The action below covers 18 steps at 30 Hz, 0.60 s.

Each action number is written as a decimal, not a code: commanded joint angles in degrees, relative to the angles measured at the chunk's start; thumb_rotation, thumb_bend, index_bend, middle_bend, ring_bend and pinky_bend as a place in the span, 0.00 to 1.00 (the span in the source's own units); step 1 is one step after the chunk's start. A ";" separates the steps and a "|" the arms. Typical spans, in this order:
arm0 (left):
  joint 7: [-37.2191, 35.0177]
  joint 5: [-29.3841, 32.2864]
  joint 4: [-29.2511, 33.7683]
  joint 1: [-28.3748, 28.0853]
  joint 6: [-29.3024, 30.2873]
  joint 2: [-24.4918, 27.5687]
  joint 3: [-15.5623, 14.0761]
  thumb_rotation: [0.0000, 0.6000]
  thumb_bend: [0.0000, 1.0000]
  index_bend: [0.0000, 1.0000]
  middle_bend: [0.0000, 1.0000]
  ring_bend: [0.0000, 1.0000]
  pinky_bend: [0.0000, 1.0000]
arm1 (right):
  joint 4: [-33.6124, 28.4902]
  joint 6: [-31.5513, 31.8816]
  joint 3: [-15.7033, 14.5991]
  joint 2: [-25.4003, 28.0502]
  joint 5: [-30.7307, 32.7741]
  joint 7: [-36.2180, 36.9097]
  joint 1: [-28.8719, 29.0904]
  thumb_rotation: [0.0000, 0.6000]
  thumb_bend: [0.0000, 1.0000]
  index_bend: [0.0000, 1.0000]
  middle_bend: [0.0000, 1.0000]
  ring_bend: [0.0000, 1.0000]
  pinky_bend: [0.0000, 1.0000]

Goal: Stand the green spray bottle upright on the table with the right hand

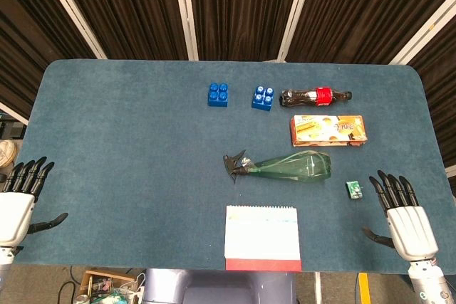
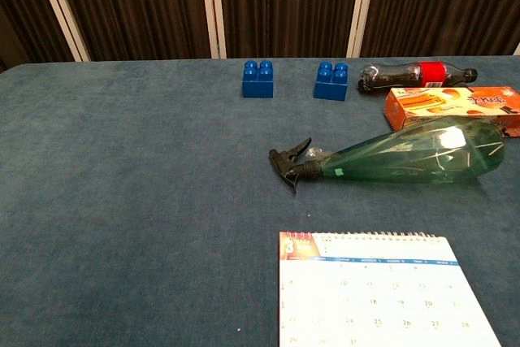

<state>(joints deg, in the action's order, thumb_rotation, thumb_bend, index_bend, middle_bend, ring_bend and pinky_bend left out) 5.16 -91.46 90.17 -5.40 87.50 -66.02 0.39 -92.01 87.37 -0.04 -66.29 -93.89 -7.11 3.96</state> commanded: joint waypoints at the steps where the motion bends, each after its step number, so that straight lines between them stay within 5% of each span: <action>1: 0.03 -0.27 0.03 0.14 0.23 0.05 -0.14 1.00 0.04 0.00 0.00 0.00 0.03 | -0.16 0.12 0.00 -0.01 -0.12 -0.25 -0.06 1.00 0.11 0.00 0.00 0.00 0.00; 13: -0.19 -1.90 0.55 0.92 2.52 0.53 -0.39 1.00 0.04 0.00 0.00 0.00 0.03 | 0.75 2.43 0.38 -3.59 -4.01 -5.45 0.34 1.00 0.11 0.00 0.00 0.00 0.00; 18: -1.58 -1.99 0.70 1.09 2.39 1.14 -0.75 1.00 0.04 0.00 0.00 0.00 0.03 | 0.54 1.53 2.42 -7.37 -6.88 -19.60 2.32 1.00 0.11 0.05 0.00 0.00 0.00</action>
<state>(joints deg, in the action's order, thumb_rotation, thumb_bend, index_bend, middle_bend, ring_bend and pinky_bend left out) 3.85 -93.49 90.81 -4.30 90.15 -65.09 -0.23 -91.33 89.38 0.85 -71.04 -98.94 -17.95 4.91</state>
